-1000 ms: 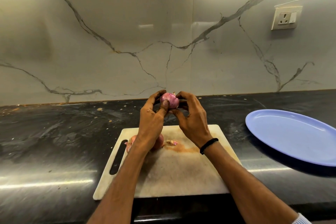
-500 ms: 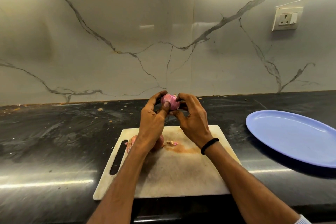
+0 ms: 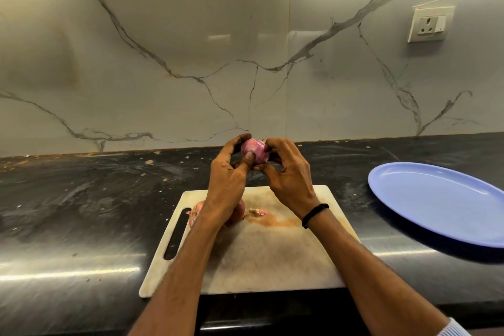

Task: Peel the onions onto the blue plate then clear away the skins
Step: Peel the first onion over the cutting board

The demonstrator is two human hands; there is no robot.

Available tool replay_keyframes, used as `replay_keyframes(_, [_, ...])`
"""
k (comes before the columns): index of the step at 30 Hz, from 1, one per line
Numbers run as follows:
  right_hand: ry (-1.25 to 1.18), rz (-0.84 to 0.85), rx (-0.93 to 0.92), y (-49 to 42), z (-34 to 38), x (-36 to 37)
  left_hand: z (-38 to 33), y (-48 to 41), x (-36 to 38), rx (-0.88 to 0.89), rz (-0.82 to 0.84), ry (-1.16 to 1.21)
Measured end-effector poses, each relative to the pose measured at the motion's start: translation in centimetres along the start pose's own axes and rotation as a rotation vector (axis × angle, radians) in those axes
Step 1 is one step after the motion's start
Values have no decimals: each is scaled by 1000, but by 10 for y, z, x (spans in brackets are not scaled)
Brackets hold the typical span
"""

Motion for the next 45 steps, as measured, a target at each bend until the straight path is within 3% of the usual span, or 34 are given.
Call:
replay_keyframes(9, [46,-38,-26,1,-1,-3,3,-1,-3,-22,-20,33])
replay_keyframes(20, [-239,3,240,-2,-2,0,4,-2,-3,-50,4,131])
replay_keyframes(30, [-98,44,41,1,3,2,9,-4,-1,-88,49,186])
replay_keyframes(41, [-46,81,50,1,-2,0,9,-3,2,-78,77,165])
replay_keyframes(45, [63,16,-25,2,-3,-4,11,-4,1,-100,69,187])
Point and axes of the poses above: each hand's wrist, its own y-axis away from the middle knuckle, its own x-axis out of the palm, z = x × y, the point moved 6 cm from there along -y, towards the middle knuckle, and after that the axes turned 13 degrees about -y, right-handed, at the moved point
